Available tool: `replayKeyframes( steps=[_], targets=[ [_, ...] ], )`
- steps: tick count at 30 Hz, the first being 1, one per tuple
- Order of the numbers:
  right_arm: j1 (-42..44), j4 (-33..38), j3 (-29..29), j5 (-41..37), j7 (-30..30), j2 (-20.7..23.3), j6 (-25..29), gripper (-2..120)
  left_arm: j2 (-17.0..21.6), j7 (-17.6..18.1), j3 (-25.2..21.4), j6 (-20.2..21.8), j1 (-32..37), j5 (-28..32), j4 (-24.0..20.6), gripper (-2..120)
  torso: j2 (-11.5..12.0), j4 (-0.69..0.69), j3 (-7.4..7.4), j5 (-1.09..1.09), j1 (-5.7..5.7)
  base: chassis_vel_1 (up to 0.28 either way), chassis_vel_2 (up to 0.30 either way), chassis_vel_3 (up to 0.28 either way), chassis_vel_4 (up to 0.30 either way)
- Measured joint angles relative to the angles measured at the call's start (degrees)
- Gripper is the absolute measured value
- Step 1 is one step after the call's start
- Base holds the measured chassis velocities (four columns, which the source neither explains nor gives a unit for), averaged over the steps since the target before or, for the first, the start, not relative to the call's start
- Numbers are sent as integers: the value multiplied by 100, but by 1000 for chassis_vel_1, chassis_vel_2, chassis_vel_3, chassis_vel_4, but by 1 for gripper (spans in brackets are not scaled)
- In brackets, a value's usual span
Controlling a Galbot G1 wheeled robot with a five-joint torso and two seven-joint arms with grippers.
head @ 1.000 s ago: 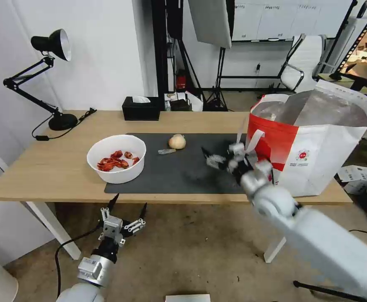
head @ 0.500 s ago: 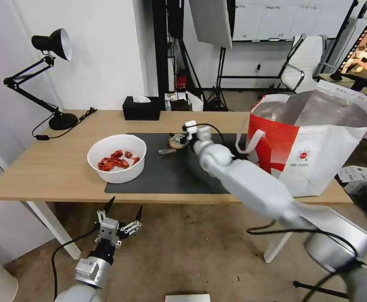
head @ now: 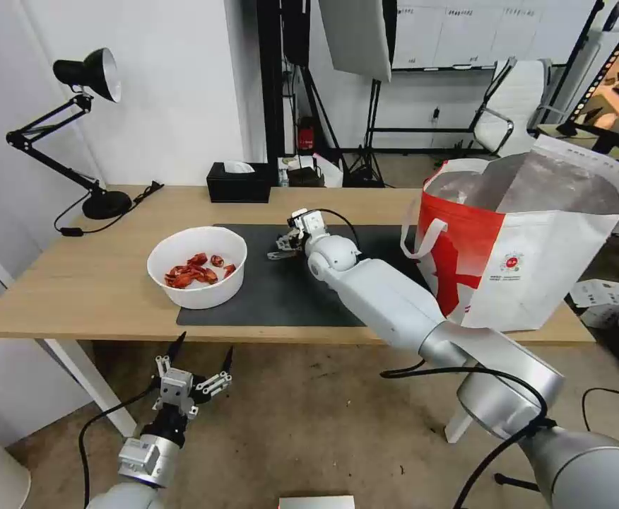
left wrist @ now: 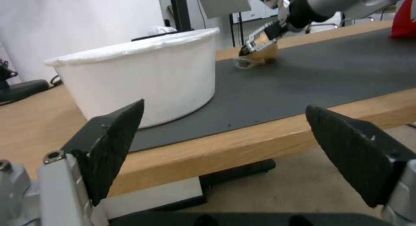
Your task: Pick up the trash from the table and place it into the takeout bag.
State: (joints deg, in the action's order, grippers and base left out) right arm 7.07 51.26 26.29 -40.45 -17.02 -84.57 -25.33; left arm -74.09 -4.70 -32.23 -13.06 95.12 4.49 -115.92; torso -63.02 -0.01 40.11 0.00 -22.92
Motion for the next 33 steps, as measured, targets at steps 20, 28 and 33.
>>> replayKeyframes(
  steps=[20, 28, 33],
  targets=[
    [54, 35, -159, -341, -78, -6, -228, 49, -11, 2, -21, -68, 51, 14, -56, 100, 0, 0, 0, 0, 0, 0, 0, 0, 0],
    [391, 1302, -286, -526, -734, 599, 17, 14, -17, 2, -10, -70, 92, 6, -129, 100, -1, 2, 0, 2, 0, 0, 0, 0, 0],
    [833, 3129, -493, -582, -1344, 1564, 178, 7, -10, 3, -11, -70, 134, 1, -190, 100, 0, -1, 0, 3, 0, 0, 0, 0, 0]
  ],
)
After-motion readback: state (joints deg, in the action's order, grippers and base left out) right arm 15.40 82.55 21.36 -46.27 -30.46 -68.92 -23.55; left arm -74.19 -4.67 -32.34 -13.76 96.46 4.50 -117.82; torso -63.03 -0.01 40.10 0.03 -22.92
